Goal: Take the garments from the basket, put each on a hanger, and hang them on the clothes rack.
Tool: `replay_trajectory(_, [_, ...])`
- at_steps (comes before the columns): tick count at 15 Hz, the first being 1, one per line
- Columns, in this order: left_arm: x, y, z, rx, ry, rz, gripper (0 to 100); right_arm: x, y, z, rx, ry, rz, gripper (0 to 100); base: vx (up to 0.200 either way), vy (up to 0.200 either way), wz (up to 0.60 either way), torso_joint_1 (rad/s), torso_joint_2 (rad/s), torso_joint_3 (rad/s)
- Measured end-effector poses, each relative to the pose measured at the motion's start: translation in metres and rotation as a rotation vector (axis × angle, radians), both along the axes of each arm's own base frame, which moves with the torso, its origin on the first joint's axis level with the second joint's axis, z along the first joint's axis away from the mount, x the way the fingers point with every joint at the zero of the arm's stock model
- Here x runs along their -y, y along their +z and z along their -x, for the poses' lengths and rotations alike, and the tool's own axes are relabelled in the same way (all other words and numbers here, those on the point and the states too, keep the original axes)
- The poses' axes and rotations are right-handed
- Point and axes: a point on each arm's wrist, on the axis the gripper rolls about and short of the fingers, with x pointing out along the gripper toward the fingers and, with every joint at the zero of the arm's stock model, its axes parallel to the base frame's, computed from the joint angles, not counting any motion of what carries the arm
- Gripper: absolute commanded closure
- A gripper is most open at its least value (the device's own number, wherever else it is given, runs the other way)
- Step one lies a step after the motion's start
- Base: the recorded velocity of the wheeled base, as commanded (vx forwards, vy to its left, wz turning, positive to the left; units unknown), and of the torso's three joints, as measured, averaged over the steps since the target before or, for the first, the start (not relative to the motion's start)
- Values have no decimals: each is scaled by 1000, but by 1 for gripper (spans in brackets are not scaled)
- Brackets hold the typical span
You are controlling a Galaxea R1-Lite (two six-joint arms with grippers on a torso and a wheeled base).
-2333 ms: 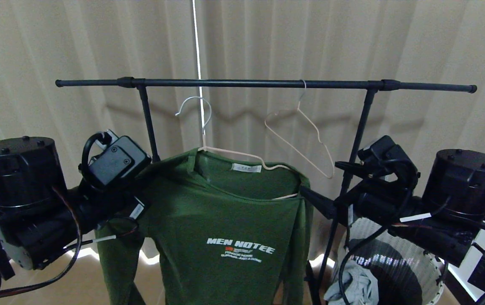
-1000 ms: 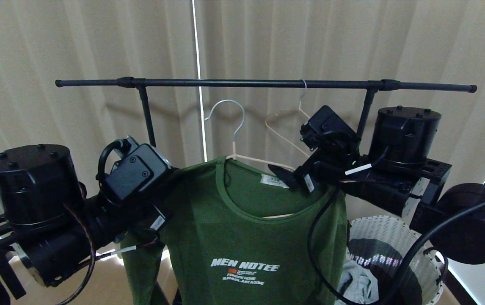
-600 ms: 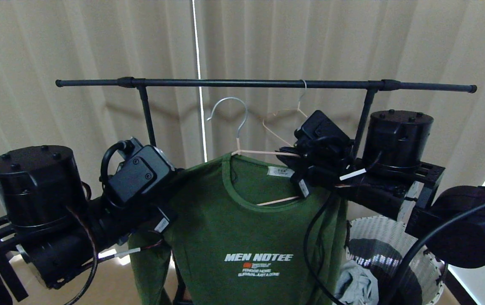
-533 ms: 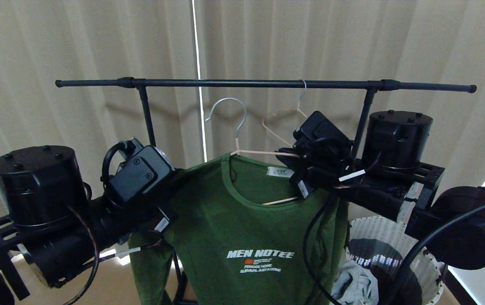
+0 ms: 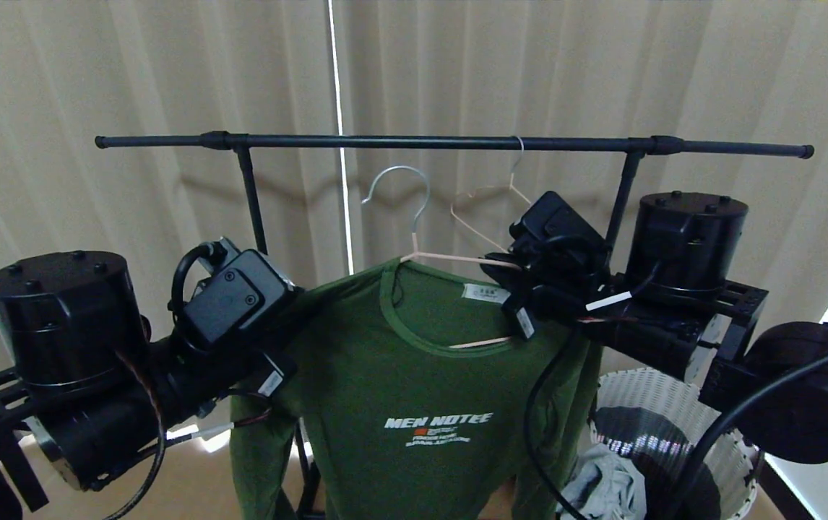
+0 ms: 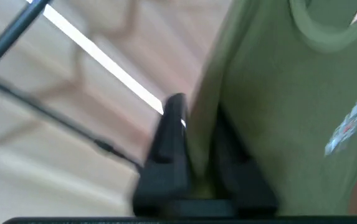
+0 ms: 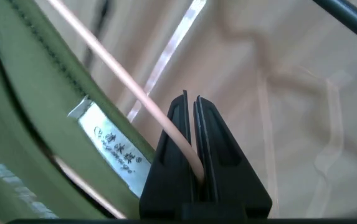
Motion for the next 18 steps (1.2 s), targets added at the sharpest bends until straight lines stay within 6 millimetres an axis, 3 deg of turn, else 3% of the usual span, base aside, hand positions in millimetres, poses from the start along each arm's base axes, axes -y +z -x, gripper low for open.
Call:
replay_trajectory(5, [-6,6,11,-33,11,132,0,26,1,2,-4,-84,3,100,0,0,0,0,0,0])
replay_trajectory(9, [-19,-2,24,-74,28,160,0,53,6,5,-3,-150,-18,100,0,0,0,0,0,0])
replay_trajectory(13, [-27,-16,26,-121,63,135,0,60,19,15,9,-158,-82,100,0,0,0,0,0,0])
replay_trajectory(18, [-26,-23,10,-164,100,152,0,63,27,26,33,-144,-100,100,0,0,0,0,0,0])
